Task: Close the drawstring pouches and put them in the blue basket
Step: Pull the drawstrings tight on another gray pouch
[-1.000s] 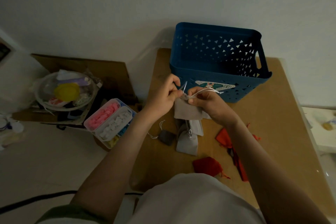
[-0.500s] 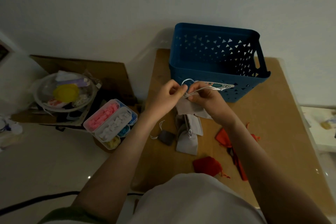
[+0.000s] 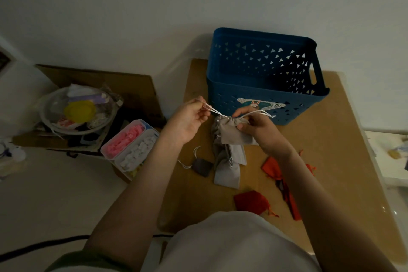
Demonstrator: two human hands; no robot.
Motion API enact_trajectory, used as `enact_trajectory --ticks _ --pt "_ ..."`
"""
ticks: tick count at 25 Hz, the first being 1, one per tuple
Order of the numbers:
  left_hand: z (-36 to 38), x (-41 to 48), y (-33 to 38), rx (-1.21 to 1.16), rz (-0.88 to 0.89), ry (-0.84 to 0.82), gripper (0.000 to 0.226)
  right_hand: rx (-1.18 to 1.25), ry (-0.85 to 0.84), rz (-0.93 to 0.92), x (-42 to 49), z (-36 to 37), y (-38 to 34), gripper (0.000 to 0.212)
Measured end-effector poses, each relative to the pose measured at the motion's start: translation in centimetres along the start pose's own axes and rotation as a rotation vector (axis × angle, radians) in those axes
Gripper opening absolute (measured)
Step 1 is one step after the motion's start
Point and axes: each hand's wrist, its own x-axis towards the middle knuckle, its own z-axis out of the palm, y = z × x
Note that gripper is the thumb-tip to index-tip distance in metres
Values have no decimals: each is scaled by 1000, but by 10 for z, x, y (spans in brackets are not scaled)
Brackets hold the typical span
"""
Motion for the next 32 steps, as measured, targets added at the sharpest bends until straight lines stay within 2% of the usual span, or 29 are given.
enact_trajectory --ticks 3,6,9,12,14,18,21,23,27,32 --pt "-9 -2 4 -37 -111 -71 28 26 -7 2 1 -3 2 32" --pt "-15 -3 7 -57 -146 -154 21 76 8 30 1 -12 9 30" --pt "-12 -2 3 -218 -89 -176 16 158 -34 36 2 -11 9 29" --pt "-6 3 -10 -331 -6 -283 24 277 -52 22 2 -7 5 29" --pt "-3 4 -16 -342 56 -274 25 305 -61 38 2 -5 7 29" --pt "0 4 -16 -118 183 -60 10 417 -116 64 -3 -5 12 15" --pt "0 6 -14 76 250 -6 3 379 -80 41 -4 -9 8 31" --pt "1 6 -14 266 272 -12 8 218 -13 31 -1 -10 5 35" --pt "4 3 -14 543 273 -102 3 -35 26 -45 7 -2 -19 20" --pt "12 -2 -16 820 300 -190 24 -170 -140 -162 12 11 -58 5"
